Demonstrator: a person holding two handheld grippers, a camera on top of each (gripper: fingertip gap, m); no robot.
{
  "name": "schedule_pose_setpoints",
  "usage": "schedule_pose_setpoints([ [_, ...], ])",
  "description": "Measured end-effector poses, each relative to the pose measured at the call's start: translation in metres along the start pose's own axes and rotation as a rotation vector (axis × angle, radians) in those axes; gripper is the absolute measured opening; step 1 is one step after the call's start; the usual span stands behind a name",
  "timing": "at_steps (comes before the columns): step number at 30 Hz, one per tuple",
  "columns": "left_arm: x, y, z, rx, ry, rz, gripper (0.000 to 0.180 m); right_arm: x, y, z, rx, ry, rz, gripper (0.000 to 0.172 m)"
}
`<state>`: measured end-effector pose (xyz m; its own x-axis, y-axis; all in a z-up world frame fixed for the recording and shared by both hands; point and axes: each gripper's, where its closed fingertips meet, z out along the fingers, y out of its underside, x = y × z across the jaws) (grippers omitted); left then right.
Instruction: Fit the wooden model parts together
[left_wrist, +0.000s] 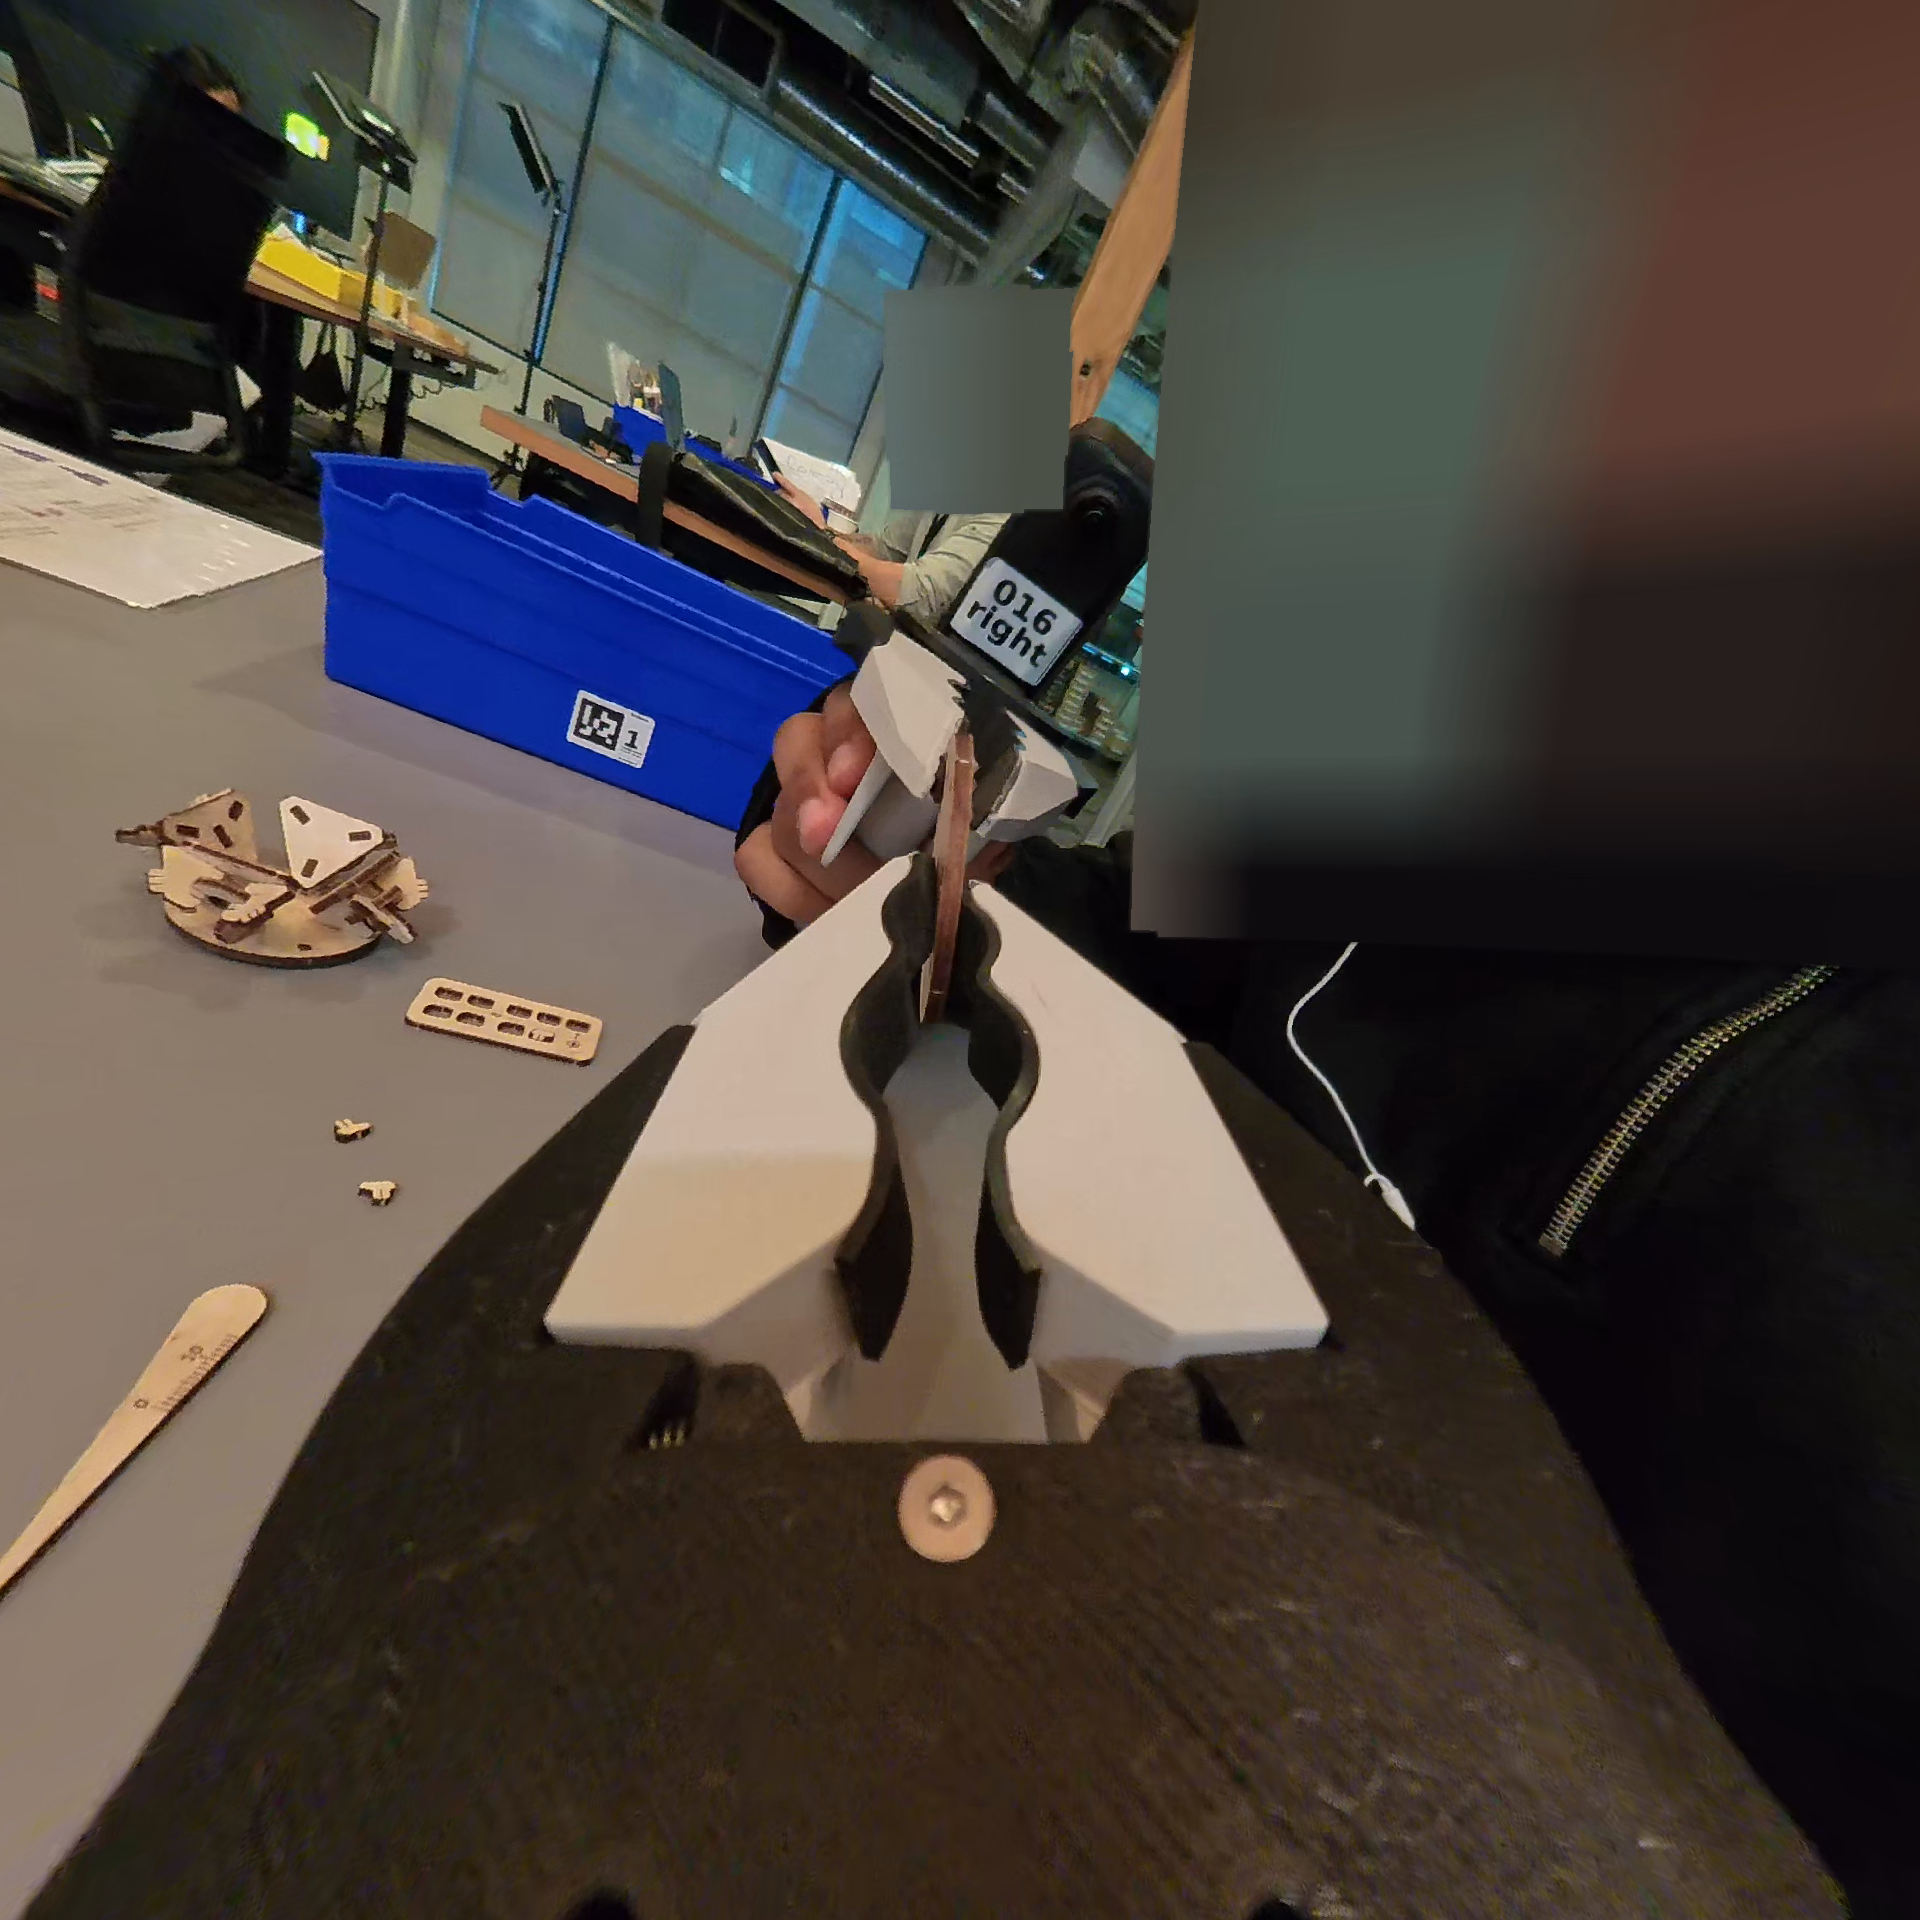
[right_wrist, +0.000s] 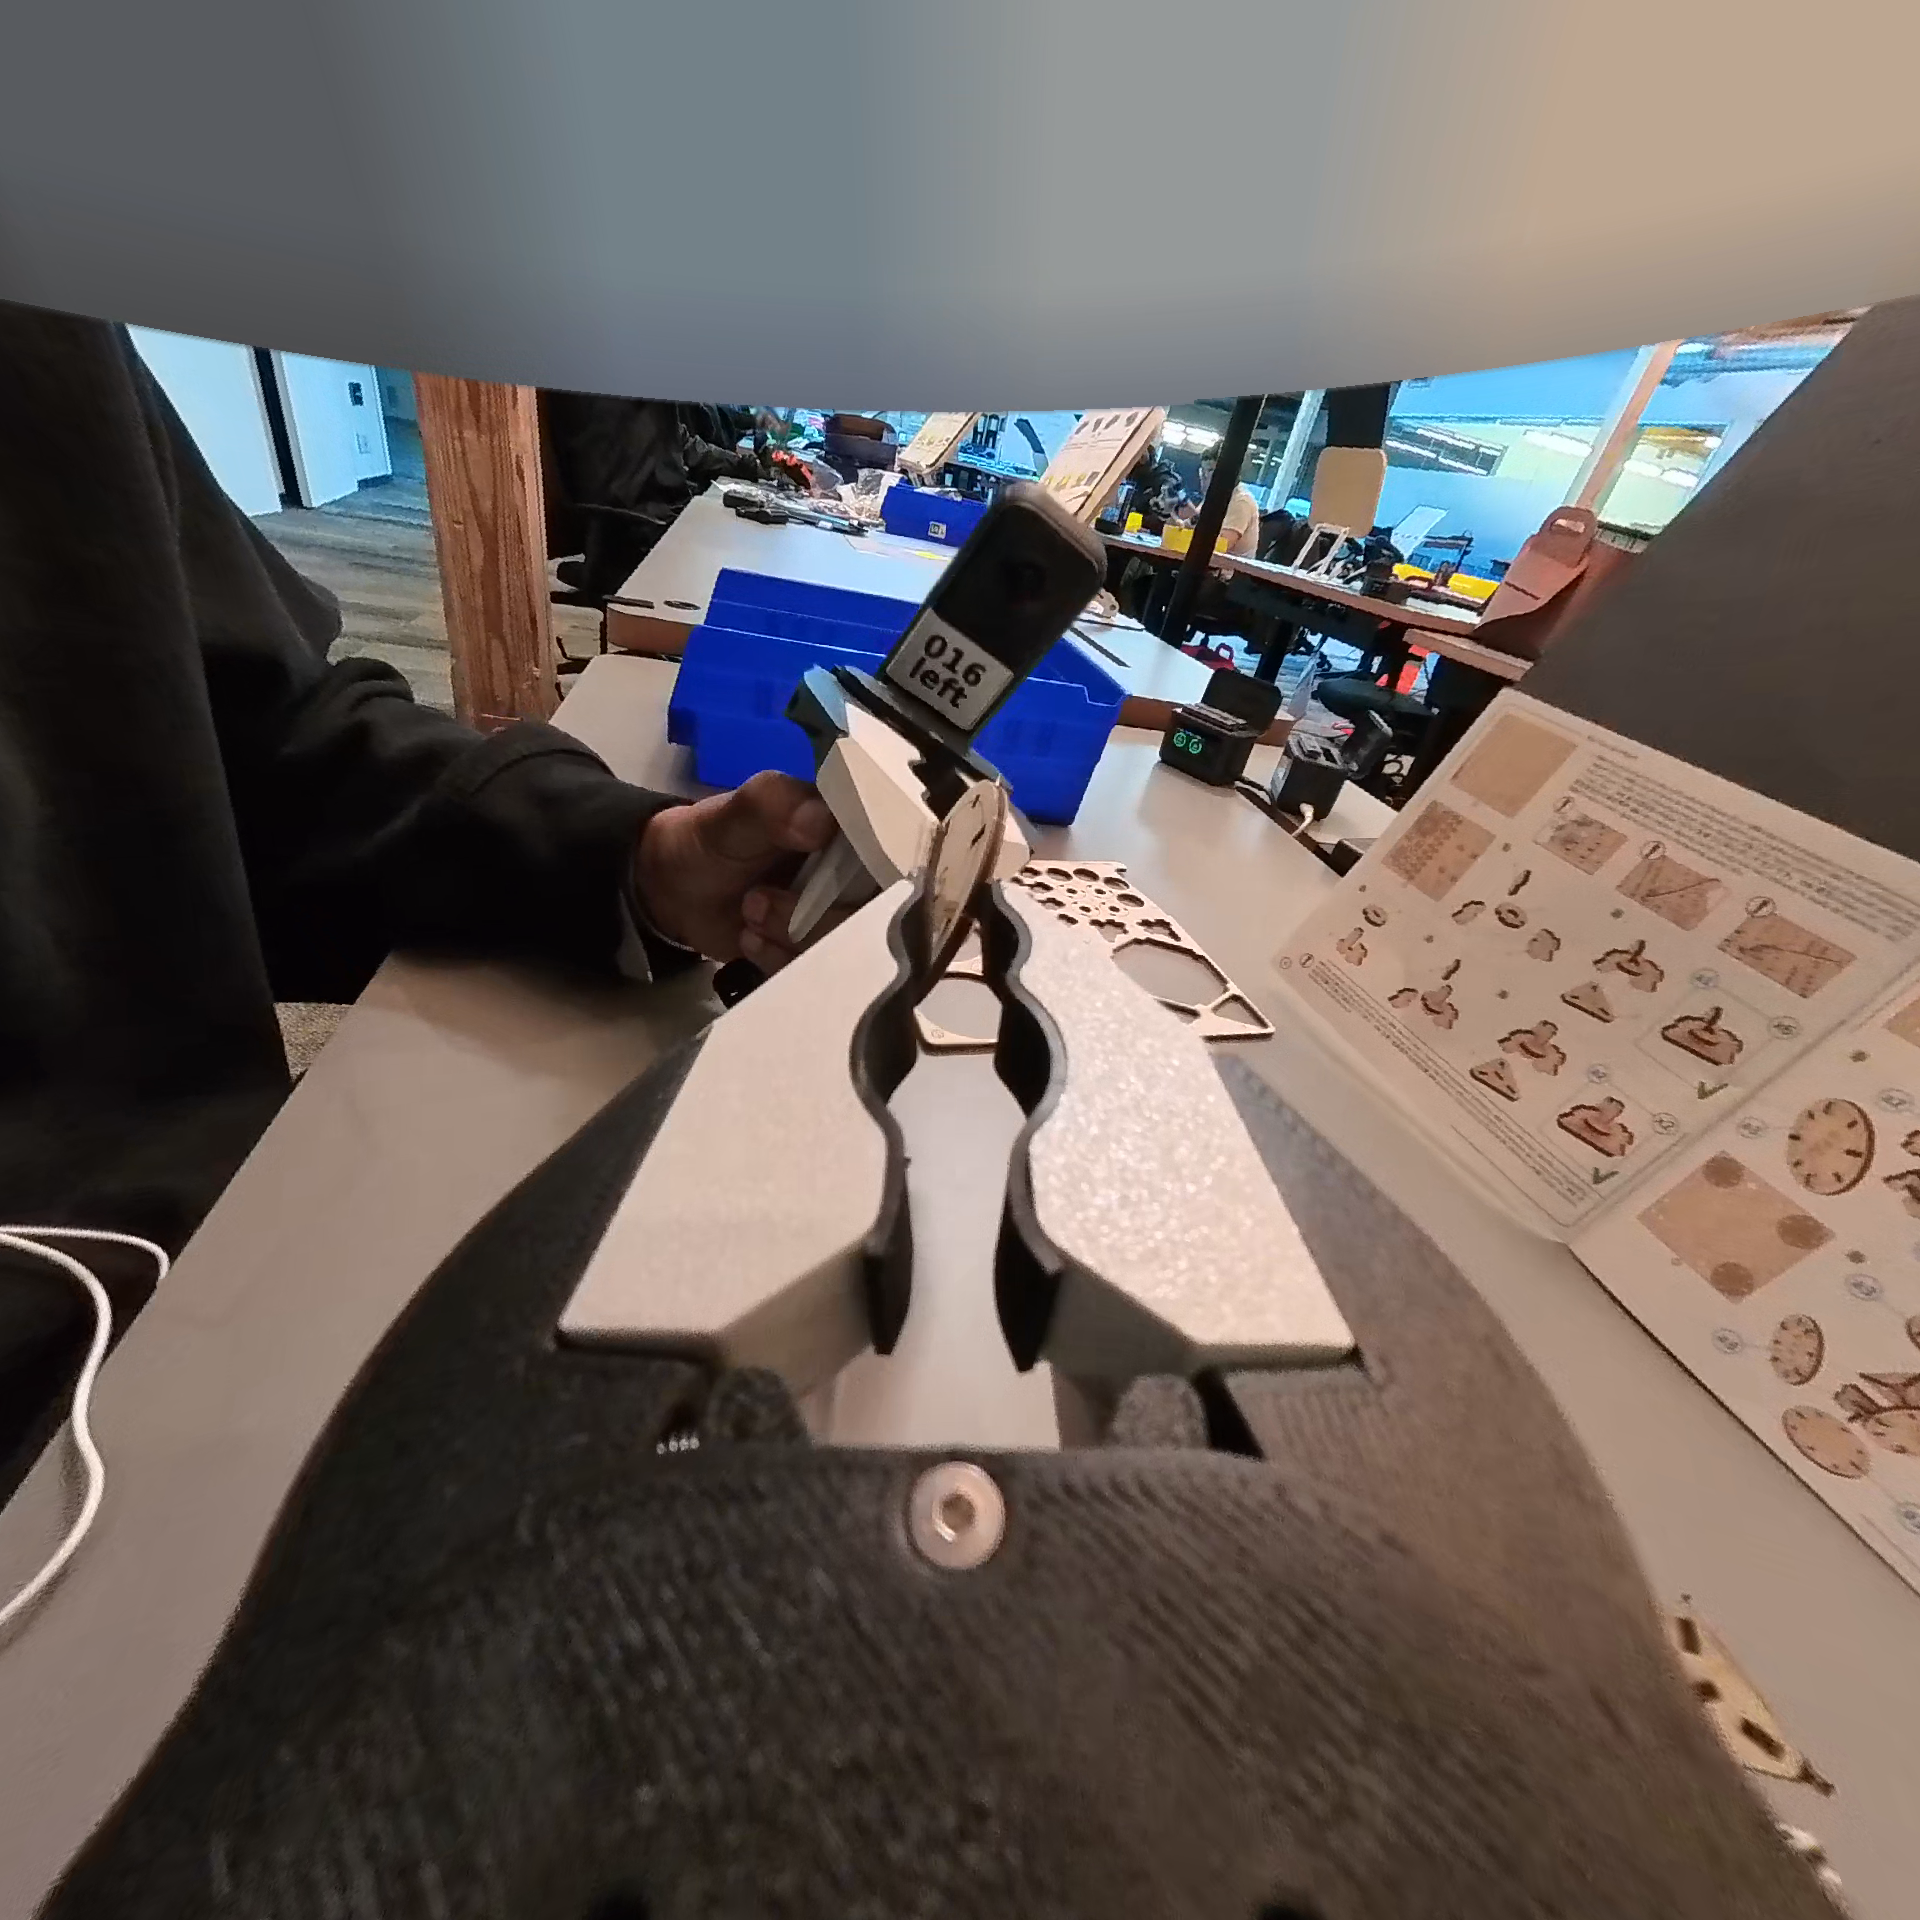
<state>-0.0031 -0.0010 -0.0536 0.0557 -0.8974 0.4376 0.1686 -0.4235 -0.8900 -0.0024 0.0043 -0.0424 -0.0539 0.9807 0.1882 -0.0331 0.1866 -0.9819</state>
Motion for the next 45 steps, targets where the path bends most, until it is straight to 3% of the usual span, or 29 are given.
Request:
schedule_pose_setpoints([
  [15, 0.000, 0.005, 0.003, -0.024, -0.016, 0.007, 0.001, 0.000, -0.001, 0.000, -0.018, -0.004, 0.100, 0.006],
  [20, -0.003, 0.006, 0.003, -0.016, -0.021, 0.043, 0.001, 0.000, 0.002, -0.001, -0.023, -0.074, 0.158, 0.005],
  [22, -0.006, 0.005, 0.004, -0.015, -0.041, 0.062, 0.012, -0.001, 0.007, -0.001, -0.034, -0.086, 0.151, 0.005],
  [25, -0.006, 0.013, 0.007, -0.068, -0.050, 0.082, 0.006, -0.006, 0.012, 0.003, -0.048, -0.104, 0.131, 0.005],
  [31, -0.003, 0.011, 0.007, -0.061, -0.045, 0.110, 0.000, -0.001, 0.007, 0.001, 0.031, -0.064, 0.040, 0.018],
  [36, -0.001, 0.005, 0.004, -0.036, -0.057, 0.162, 0.000, -0.002, 0.007, 0.001, 0.047, -0.082, 0.094, 0.026],
  [45, 0.015, 0.006, 0.013, 0.013, 0.052, 0.184, 0.000, -0.016, -0.007, 0.001, 0.142, -0.152, 0.130, 0.007],
])
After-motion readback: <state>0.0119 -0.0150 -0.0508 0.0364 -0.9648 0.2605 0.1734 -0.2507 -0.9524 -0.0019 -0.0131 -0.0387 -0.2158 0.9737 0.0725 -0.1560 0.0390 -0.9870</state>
